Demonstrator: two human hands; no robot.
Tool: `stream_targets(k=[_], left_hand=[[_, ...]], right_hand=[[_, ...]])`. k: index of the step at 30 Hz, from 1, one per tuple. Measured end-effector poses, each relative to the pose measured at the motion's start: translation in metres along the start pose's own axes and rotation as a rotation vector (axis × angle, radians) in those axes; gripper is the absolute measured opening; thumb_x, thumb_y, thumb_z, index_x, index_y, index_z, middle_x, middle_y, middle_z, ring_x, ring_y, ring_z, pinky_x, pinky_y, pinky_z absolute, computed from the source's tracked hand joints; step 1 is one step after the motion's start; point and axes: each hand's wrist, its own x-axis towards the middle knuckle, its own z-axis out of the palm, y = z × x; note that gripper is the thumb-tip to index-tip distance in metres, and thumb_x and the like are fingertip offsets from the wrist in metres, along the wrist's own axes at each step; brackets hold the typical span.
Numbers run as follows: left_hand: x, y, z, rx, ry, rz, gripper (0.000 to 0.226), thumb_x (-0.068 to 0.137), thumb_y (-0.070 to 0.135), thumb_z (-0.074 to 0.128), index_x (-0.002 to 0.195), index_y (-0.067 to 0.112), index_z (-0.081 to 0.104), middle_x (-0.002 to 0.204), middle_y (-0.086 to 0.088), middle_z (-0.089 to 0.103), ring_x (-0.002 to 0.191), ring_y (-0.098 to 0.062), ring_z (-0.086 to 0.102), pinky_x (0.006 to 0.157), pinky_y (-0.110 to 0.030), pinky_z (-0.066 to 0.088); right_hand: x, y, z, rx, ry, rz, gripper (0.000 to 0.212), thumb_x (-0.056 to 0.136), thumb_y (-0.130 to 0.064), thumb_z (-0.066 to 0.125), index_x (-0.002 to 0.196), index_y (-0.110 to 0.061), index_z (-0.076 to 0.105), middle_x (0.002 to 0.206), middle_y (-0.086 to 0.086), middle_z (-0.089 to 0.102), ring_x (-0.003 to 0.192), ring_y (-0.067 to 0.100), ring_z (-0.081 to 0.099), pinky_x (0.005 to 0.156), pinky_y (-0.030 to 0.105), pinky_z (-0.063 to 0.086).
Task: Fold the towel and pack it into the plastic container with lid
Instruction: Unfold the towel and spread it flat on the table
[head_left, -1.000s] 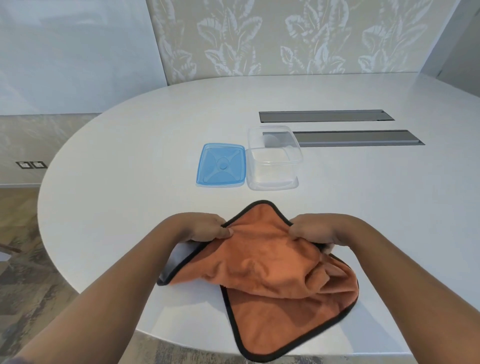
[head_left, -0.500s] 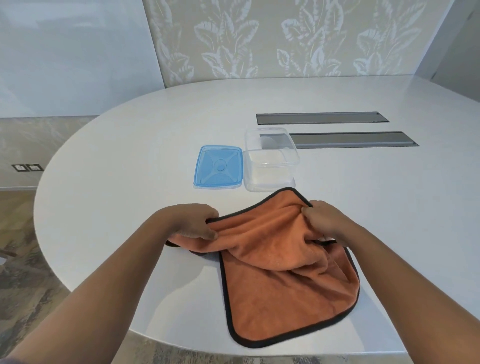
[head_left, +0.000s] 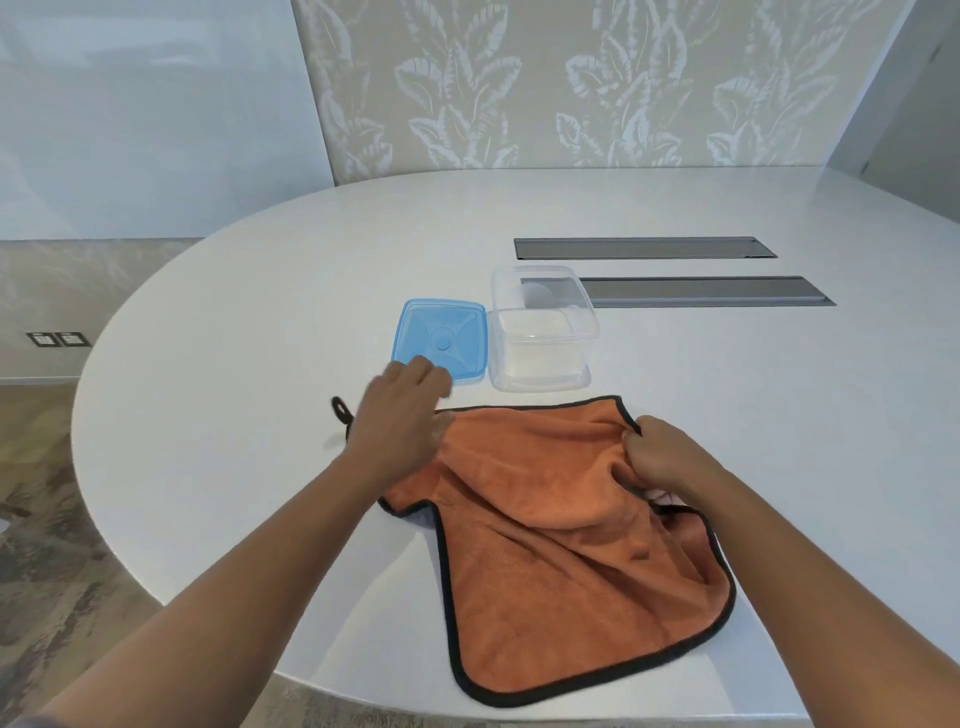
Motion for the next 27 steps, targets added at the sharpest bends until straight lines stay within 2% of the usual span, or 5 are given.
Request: stream_targets(k=[6, 9, 13, 18, 27], left_hand=[[-0.032, 0.044, 0.025, -0.276, -0.232, 0.175, 0.041, 0.092, 0.072, 0.051, 0.081, 0.033, 0.042, 0.075, 0.018, 0.048, 0.069, -0.008, 0.047, 0.059, -0.03, 0.036], [-0.051, 0.053, 0.039, -0.246, -0.336, 0.211, 0.06, 0.089, 0.085, 0.041, 0.121, 0.035, 0.048, 0.118, 0.01, 0.058, 0.106, -0.013, 0.053, 0.086, -0.037, 0.048], [-0.058, 0.047, 0.043, -0.157, -0.556, 0.055, 0.116, 0.067, 0.101, 0.044, 0.158, 0.045, -0.002, 0.17, 0.001, 0.009, 0.157, -0.028, 0.003, 0.124, -0.06, 0.012], [-0.045, 0.033, 0.032, -0.084, -0.856, -0.114, 0.157, 0.043, 0.093, 0.072, 0.143, 0.052, -0.042, 0.158, 0.002, -0.048, 0.146, -0.034, -0.041, 0.118, -0.069, -0.014], [-0.025, 0.009, -0.005, 0.27, -1.147, -0.109, 0.174, 0.042, 0.059, 0.099, 0.146, 0.048, -0.039, 0.16, 0.011, -0.044, 0.154, -0.034, -0.026, 0.116, -0.076, 0.017]], right_hand=[[0.01, 0.009, 0.004, -0.142, 0.184, -0.086, 0.026, 0.104, -0.033, 0.036, 0.095, -0.015, 0.051, 0.094, 0.01, 0.065, 0.083, 0.028, 0.063, 0.075, 0.041, 0.05], [0.014, 0.013, 0.007, -0.18, 0.226, -0.077, 0.024, 0.103, -0.035, 0.038, 0.093, -0.016, 0.051, 0.093, 0.005, 0.062, 0.082, 0.025, 0.059, 0.07, 0.04, 0.044], [0.018, 0.015, 0.01, -0.221, 0.241, -0.063, 0.023, 0.102, -0.036, 0.038, 0.095, -0.019, 0.051, 0.09, 0.0, 0.058, 0.084, 0.026, 0.058, 0.07, 0.039, 0.042], [0.02, 0.015, 0.007, -0.29, 0.266, -0.065, 0.022, 0.101, -0.036, 0.038, 0.086, -0.022, 0.045, 0.087, -0.002, 0.056, 0.085, 0.027, 0.057, 0.068, 0.039, 0.041], [0.019, 0.015, -0.004, -0.494, 0.139, -0.056, 0.022, 0.105, -0.04, 0.041, 0.101, -0.02, 0.049, 0.108, 0.003, 0.064, 0.094, 0.026, 0.059, 0.075, 0.038, 0.044]])
